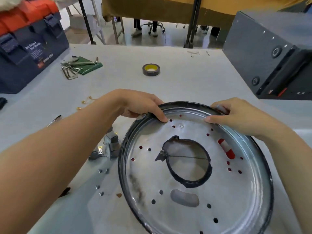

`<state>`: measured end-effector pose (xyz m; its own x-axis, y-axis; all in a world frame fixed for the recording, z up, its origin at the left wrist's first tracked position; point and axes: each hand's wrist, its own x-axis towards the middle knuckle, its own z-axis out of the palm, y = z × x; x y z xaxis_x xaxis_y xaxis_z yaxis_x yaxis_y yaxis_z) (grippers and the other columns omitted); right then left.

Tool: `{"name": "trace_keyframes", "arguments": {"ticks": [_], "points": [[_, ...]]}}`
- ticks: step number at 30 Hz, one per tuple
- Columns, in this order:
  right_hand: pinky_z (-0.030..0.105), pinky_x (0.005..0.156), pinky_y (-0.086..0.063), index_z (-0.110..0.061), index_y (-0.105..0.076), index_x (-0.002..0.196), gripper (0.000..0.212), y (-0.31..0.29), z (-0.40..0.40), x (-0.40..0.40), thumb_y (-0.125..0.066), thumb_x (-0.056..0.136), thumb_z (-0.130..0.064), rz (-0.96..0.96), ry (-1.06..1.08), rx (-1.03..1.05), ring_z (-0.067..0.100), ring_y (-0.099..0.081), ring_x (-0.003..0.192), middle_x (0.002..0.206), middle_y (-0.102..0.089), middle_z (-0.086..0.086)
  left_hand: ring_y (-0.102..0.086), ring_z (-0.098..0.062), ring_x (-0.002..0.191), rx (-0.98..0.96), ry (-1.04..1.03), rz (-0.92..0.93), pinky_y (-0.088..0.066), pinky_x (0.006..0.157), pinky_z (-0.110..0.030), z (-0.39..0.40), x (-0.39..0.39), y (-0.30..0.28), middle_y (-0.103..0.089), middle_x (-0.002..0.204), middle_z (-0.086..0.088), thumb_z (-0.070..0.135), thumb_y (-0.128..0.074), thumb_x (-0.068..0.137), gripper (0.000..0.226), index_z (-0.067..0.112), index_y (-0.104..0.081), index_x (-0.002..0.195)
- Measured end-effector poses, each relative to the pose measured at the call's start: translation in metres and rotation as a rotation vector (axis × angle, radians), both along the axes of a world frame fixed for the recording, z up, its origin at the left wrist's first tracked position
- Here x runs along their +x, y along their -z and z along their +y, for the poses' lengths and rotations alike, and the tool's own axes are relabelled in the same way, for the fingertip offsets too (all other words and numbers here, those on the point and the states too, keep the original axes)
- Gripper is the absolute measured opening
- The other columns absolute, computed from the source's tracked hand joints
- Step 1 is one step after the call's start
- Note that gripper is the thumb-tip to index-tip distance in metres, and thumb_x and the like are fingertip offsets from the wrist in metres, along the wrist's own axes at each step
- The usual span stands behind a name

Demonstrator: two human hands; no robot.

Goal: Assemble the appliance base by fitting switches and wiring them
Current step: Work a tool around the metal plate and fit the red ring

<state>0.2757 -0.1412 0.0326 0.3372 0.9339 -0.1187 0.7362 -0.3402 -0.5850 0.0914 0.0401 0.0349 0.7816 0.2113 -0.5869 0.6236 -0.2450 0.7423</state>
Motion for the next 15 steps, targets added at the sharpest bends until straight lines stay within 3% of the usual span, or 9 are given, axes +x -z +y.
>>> {"name": "trace_keyframes", "arguments": {"ticks": [5, 9, 12, 15], "points": [[0.032, 0.060, -0.030, -0.006, -0.052, 0.063, 0.037, 0.000, -0.009, -0.009, -0.067, 0.086, -0.030, 0.070, 0.053, -0.041, 0.017, -0.038, 0.058, 0.060, -0.043, 0.004, -0.069, -0.014, 0.070, -0.010, -0.074, -0.043, -0.053, 0.058, -0.020, -0.003, -0.006, 0.002, -0.074, 0.082, -0.003, 0.021, -0.070, 0.082, 0.008, 0.018, -0.075, 0.088], [0.032, 0.065, -0.031, 0.014, -0.053, 0.086, 0.044, 0.008, -0.013, -0.009, -0.068, 0.085, -0.028, 0.106, 0.113, 0.002, 0.021, -0.041, 0.065, 0.071, -0.044, 0.012, -0.061, -0.016, 0.083, 0.171, -0.158, -0.132, -0.048, 0.079, -0.028, -0.005, -0.010, 0.001, -0.073, 0.096, -0.004, 0.048, -0.073, 0.069, 0.039, 0.020, -0.075, 0.096], [0.028, 0.060, -0.027, 0.008, -0.045, 0.070, 0.043, 0.015, -0.022, -0.009, -0.070, 0.084, -0.025, 0.085, 0.177, 0.078, 0.014, -0.040, 0.054, 0.062, -0.040, 0.006, -0.060, -0.011, 0.086, 0.345, -0.278, -0.205, -0.046, 0.072, -0.020, -0.012, -0.027, 0.000, -0.069, 0.094, 0.012, 0.054, -0.064, 0.079, 0.035, 0.026, -0.073, 0.098], [0.028, 0.052, -0.025, 0.003, -0.044, 0.064, 0.042, 0.017, -0.037, -0.011, -0.070, 0.084, -0.023, 0.049, 0.254, 0.141, 0.010, -0.034, 0.047, 0.057, -0.037, 0.001, -0.065, -0.009, 0.090, 0.397, -0.359, -0.252, -0.049, 0.067, -0.016, -0.025, -0.056, -0.004, -0.070, 0.098, 0.012, 0.056, -0.063, 0.078, 0.035, 0.029, -0.069, 0.099]]}}
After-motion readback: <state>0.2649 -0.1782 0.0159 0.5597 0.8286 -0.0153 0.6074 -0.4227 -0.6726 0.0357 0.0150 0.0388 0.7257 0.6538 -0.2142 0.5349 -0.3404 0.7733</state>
